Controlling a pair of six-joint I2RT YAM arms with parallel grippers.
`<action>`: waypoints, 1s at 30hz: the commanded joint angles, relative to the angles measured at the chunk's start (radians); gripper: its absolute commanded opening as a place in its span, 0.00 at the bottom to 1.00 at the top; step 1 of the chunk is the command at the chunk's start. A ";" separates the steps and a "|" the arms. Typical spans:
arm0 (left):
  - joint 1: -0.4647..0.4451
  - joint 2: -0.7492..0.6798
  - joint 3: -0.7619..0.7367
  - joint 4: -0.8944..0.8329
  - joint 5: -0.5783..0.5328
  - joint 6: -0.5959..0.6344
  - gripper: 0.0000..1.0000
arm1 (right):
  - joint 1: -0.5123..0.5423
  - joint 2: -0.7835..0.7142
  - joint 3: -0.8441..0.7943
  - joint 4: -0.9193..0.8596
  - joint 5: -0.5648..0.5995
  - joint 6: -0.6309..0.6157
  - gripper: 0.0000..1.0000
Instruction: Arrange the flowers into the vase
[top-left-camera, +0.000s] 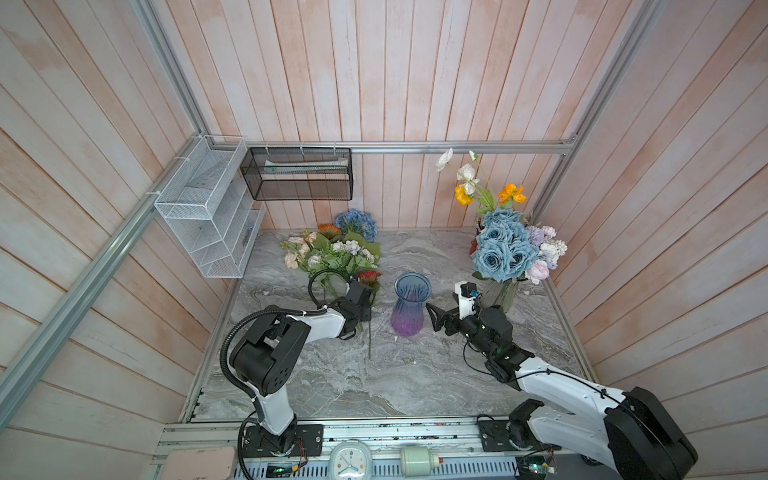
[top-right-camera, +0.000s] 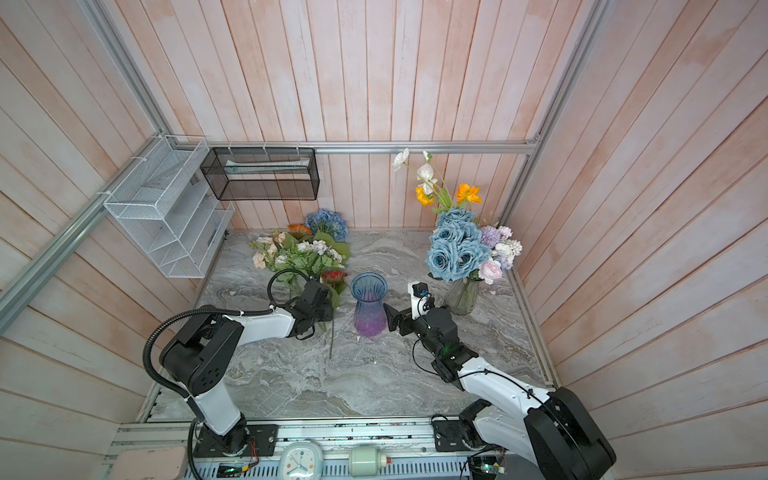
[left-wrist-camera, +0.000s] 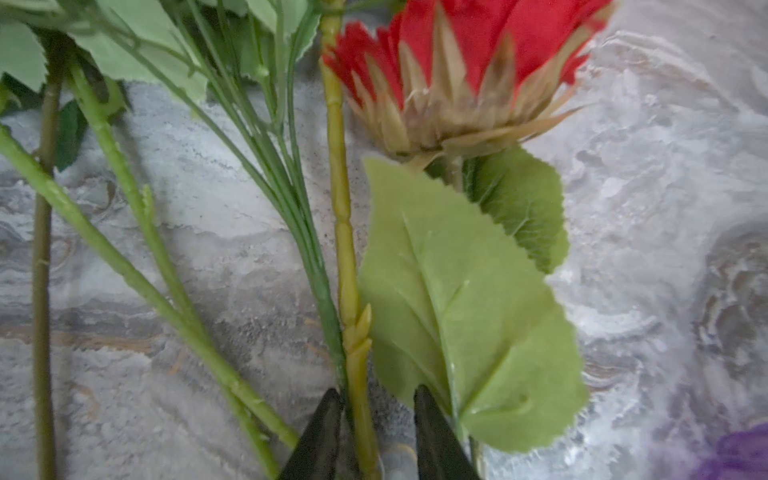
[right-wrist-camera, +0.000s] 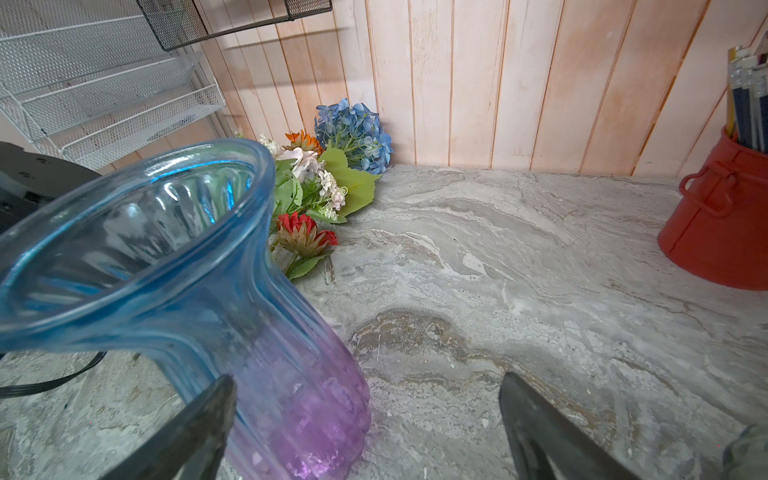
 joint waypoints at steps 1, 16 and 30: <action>0.012 0.019 0.015 -0.044 -0.045 0.012 0.30 | -0.005 0.002 0.019 0.022 -0.001 0.006 0.98; 0.023 -0.127 -0.071 -0.099 0.014 0.006 0.00 | -0.005 -0.056 0.034 0.019 0.016 -0.020 0.98; 0.053 -0.607 -0.391 0.034 0.377 -0.009 0.00 | -0.004 -0.053 0.085 0.053 0.041 -0.039 0.98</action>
